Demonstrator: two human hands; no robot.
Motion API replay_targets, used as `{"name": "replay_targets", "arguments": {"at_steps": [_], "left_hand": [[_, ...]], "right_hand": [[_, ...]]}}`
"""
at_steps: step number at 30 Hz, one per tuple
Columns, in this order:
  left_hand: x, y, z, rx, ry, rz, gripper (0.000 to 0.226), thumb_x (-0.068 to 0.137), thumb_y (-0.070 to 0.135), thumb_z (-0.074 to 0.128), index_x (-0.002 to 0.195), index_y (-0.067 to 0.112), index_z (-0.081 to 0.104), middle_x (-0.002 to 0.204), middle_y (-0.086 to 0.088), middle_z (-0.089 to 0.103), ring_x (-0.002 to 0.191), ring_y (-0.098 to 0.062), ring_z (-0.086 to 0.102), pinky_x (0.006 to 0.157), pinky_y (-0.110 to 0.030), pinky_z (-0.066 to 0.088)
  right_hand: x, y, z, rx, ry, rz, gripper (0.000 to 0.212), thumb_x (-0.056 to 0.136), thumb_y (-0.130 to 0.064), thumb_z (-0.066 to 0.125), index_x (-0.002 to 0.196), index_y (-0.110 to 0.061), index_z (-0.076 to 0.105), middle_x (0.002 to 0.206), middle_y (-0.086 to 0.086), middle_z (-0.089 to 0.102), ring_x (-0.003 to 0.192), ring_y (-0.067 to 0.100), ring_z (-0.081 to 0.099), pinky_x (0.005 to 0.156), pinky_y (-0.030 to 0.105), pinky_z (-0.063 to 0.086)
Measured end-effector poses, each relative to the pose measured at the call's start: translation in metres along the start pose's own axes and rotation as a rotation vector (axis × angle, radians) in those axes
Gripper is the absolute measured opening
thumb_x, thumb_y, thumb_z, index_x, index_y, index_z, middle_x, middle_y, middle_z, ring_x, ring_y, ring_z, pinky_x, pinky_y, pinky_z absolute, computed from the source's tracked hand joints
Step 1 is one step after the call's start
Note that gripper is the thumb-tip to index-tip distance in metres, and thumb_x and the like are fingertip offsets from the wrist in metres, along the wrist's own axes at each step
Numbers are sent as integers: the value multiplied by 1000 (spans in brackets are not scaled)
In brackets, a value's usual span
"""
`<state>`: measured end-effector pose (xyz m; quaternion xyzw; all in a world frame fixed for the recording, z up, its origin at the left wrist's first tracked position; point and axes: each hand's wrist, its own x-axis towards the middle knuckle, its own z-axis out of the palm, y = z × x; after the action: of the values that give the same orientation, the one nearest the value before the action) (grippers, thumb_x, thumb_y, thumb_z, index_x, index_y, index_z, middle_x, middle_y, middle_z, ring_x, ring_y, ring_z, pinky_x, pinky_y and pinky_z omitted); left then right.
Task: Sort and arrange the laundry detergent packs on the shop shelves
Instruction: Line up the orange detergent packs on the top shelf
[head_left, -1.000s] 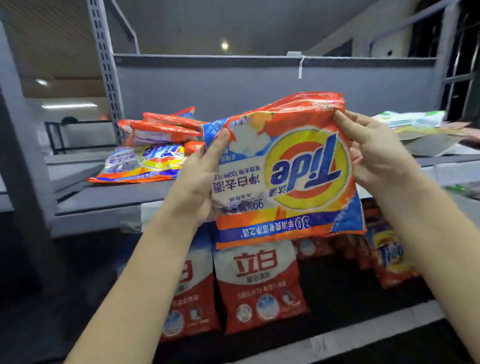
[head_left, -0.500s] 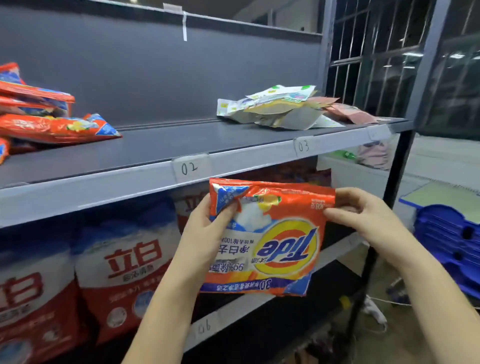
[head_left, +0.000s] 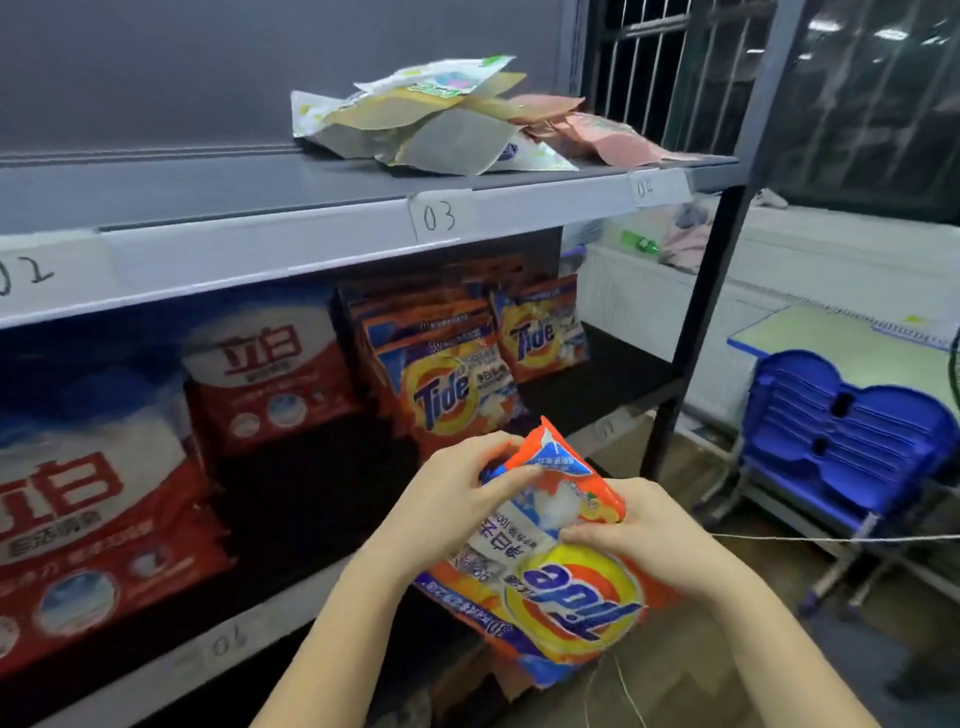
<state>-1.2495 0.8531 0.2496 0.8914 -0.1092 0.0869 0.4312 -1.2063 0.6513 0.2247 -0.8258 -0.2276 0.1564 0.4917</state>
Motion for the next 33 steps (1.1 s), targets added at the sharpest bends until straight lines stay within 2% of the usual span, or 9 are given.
{"name": "replay_targets", "arguments": {"at_steps": [3, 8, 11, 13, 15, 17, 22, 26, 33], "left_hand": [[12, -25, -4, -121, 68, -81, 15, 95, 35, 51, 100, 43, 62, 104, 30, 63, 98, 13, 56, 81, -5, 40], [38, -71, 15, -672, 199, -342, 41, 83, 54, 42, 109, 30, 61, 111, 9, 69, 107, -7, 63, 90, -27, 49], [54, -79, 42, -1003, 39, -455, 51, 80, 55, 42, 113, 23, 63, 99, 4, 74, 88, -7, 70, 73, -24, 55], [71, -81, 54, -1050, -8, -427, 47, 68, 52, 65, 103, 23, 73, 93, 3, 75, 82, -9, 71, 66, -24, 56], [93, -91, 56, -1015, 78, -400, 44, 67, 27, 79, 109, 15, 70, 95, 0, 75, 85, -13, 72, 66, -25, 56], [117, -100, 51, -859, 131, -323, 57, 71, 28, 79, 124, 15, 60, 108, -2, 72, 101, -19, 68, 80, -32, 55], [171, -103, 36, -578, 117, -216, 20, 90, 10, 62, 99, 28, 65, 87, 19, 73, 85, 0, 68, 70, -10, 49], [209, -99, 37, -397, 88, -161, 22, 89, 10, 62, 91, 32, 64, 77, 26, 70, 76, 5, 67, 66, -10, 49], [266, -93, 35, -387, 321, -157, 23, 83, 10, 68, 88, 32, 65, 69, 27, 68, 66, 7, 66, 59, -8, 47]], "right_hand": [[5, 25, -14, 288, 92, 47, 38, 65, -24, 83, 98, -8, 72, 91, 10, 74, 84, 27, 72, 78, 41, 56], [34, 58, -27, 913, 281, 81, 59, 31, -31, 95, 82, -6, 76, 81, 20, 72, 65, 29, 71, 53, 35, 57], [62, 69, -24, 1180, 406, 33, 18, 66, -19, 79, 83, -13, 76, 85, 13, 74, 69, 25, 72, 57, 39, 59], [85, 73, -20, 1283, 461, 20, 22, 80, -15, 57, 98, -16, 70, 93, 10, 74, 77, 23, 72, 69, 43, 59], [105, 79, -20, 1312, 456, 18, 30, 79, -18, 54, 107, -17, 64, 98, 8, 73, 82, 22, 72, 75, 44, 57], [122, 85, -26, 1336, 450, 27, 26, 82, -15, 51, 105, -17, 64, 94, 7, 74, 79, 21, 72, 71, 41, 58], [161, 119, -49, 1422, 433, 137, 25, 60, -30, 75, 81, -17, 79, 101, 11, 73, 85, 22, 72, 62, 37, 59], [178, 151, -67, 1471, 348, 233, 78, 22, -38, 97, 93, -11, 77, 111, 11, 70, 94, 23, 70, 67, 38, 60], [224, 168, -128, 1327, 302, 293, 98, 27, -28, 96, 115, -5, 59, 89, 8, 74, 76, 18, 72, 55, 26, 58]]}}
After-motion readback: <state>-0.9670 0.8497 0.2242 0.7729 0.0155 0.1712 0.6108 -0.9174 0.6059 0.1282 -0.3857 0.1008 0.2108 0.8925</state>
